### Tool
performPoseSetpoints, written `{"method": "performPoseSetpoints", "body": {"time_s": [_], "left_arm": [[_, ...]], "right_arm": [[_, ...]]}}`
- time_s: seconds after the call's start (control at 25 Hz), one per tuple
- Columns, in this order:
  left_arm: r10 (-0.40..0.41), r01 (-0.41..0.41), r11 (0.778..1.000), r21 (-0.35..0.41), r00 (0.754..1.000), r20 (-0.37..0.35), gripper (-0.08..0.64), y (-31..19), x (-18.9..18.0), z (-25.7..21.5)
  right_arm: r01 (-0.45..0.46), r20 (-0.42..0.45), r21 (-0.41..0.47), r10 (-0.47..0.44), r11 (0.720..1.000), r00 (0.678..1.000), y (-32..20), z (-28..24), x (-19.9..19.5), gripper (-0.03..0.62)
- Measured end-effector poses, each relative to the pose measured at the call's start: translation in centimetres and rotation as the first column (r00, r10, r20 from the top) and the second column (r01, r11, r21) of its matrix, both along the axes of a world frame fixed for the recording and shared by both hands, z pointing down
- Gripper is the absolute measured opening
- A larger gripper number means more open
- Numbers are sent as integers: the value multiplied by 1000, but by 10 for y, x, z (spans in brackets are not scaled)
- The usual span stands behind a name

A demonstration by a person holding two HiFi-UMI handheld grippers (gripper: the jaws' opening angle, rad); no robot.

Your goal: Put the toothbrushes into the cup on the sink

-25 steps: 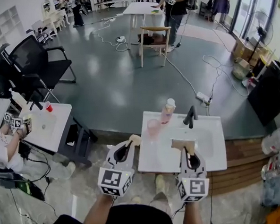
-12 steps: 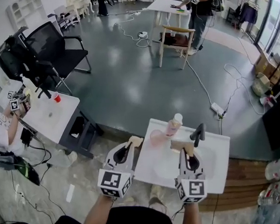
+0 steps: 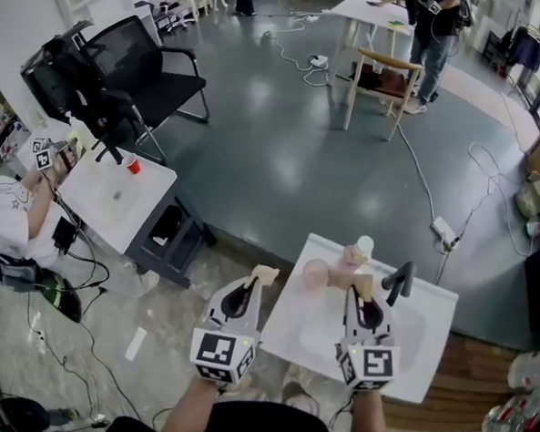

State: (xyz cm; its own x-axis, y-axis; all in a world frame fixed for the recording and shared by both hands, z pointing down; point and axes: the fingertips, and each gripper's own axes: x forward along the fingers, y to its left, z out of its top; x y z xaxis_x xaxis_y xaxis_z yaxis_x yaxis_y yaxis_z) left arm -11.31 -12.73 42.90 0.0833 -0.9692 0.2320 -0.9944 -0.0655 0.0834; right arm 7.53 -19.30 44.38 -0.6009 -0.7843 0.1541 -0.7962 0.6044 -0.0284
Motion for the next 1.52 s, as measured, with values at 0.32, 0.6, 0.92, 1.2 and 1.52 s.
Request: {"method": "performPoseSetpoints", "body": {"time_s": [0.32,0.6,0.92,1.2,1.52], "left_arm": [[-85,85,996,-22,996,3,5,-3,-9,11],[-148,148,988,-43,989,-2,5,-2,-22,22],[-191,190,978,-81,982,1,5,-3,-30,42],[-203,203,973,-111,979,6,5,-4,-32,62],[-205,203,969,-142,979,3,5,-7,-32,77]], "right_arm": [[92,8,-45,-91,995,996,-24,30,-17,54],[134,-17,-106,-137,985,990,-38,60,-33,55],[168,-32,-141,-174,976,984,-51,94,-44,55],[165,-45,-192,-177,967,983,-57,125,-45,55],[170,-57,-229,-187,958,981,-59,143,-51,55]]}}
